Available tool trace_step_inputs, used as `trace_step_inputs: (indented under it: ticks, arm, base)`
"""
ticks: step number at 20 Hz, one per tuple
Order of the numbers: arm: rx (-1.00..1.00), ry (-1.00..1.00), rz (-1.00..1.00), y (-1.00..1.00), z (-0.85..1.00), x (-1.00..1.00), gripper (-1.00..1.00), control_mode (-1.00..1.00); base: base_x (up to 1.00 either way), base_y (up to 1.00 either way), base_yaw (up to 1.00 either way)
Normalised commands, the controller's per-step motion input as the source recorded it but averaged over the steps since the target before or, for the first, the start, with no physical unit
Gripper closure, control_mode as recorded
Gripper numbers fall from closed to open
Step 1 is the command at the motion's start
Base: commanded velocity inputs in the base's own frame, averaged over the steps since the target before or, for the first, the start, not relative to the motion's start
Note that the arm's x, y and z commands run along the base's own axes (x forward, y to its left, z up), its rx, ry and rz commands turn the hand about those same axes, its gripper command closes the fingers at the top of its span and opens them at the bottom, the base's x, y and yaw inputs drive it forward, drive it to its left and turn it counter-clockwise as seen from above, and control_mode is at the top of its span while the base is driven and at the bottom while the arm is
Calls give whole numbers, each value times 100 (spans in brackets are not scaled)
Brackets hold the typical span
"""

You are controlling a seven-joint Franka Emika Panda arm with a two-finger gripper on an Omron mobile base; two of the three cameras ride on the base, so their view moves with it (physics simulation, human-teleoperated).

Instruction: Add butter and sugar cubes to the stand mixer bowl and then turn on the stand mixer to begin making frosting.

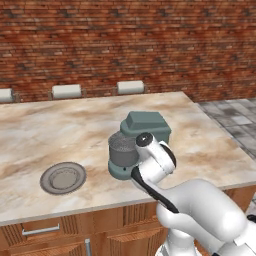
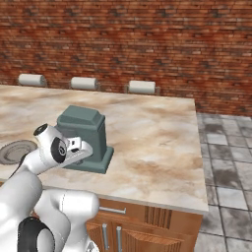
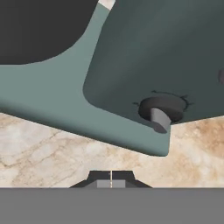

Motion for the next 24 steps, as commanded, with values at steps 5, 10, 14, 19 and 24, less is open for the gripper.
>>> trace_step_inputs:
  ticks: [5,10,14,19,24]
  arm:
    - [-10,-11,0,0,0,5,100,-100]
    - [-15,-13,0,0,0,13,100,-100]
    - [-16,-2,0,0,-1,18,100,-100]
    - [-18,1,0,0,-11,30,100,-100]
    - [-18,1,0,0,-16,36,100,-100]
  base:
    - [0,0,0]
    - [0,0,0]
    - [0,0,0]
    - [0,0,0]
    - [0,0,0]
